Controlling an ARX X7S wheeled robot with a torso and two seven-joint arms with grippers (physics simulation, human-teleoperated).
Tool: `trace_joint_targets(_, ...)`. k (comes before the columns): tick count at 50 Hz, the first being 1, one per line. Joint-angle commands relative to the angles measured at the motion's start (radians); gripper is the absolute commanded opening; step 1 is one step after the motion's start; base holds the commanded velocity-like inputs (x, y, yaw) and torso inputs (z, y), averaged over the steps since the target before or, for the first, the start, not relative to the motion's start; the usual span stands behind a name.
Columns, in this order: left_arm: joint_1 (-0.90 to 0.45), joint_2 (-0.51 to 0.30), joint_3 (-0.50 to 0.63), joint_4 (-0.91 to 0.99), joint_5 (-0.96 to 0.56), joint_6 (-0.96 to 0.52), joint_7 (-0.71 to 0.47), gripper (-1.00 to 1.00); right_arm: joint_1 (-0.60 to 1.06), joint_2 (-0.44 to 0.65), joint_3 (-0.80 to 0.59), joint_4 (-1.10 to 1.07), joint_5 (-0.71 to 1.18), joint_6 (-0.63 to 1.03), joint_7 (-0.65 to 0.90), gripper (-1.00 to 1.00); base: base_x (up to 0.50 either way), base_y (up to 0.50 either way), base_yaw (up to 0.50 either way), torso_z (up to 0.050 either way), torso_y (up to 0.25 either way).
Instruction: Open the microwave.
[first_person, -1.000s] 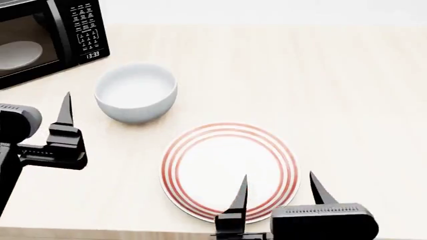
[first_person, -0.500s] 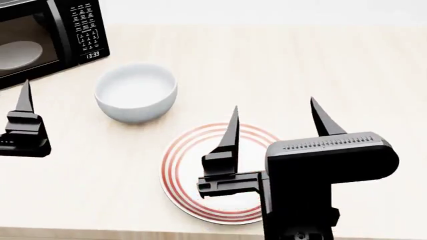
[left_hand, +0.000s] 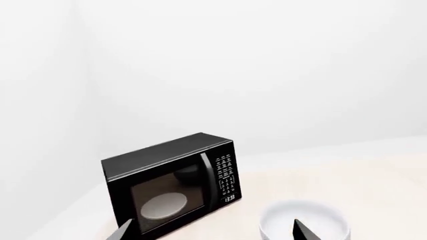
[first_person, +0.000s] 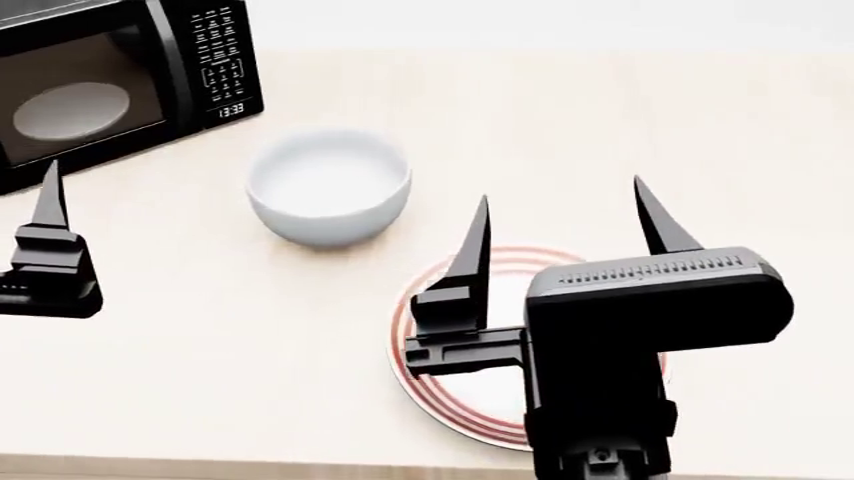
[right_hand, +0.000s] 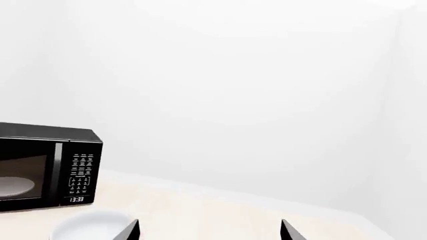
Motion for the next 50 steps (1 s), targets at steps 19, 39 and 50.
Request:
trace_joint_targets(19,0.002,-0.005,-0.002,0.004,-0.012,0.003,-0.008,1.0,0.005,0.024,-0.031,-0.003,0.004,0.001,0.012,1.0,0.0,0.5,0.0,0.0,0.0)
trace_joint_targets(39,0.002,-0.006,-0.005,-0.001,-0.021,0.008,-0.014,1.0,0.008,0.033,-0.042,0.004,0.008,0.0,0.022,1.0,0.0,0.5,0.0,0.0,0.0)
trace_joint_targets(50,0.003,-0.007,-0.006,0.001,-0.026,0.007,-0.016,1.0,0.008,0.037,-0.047,0.005,0.012,-0.003,0.025,1.0,0.0,0.5,0.0,0.0,0.0)
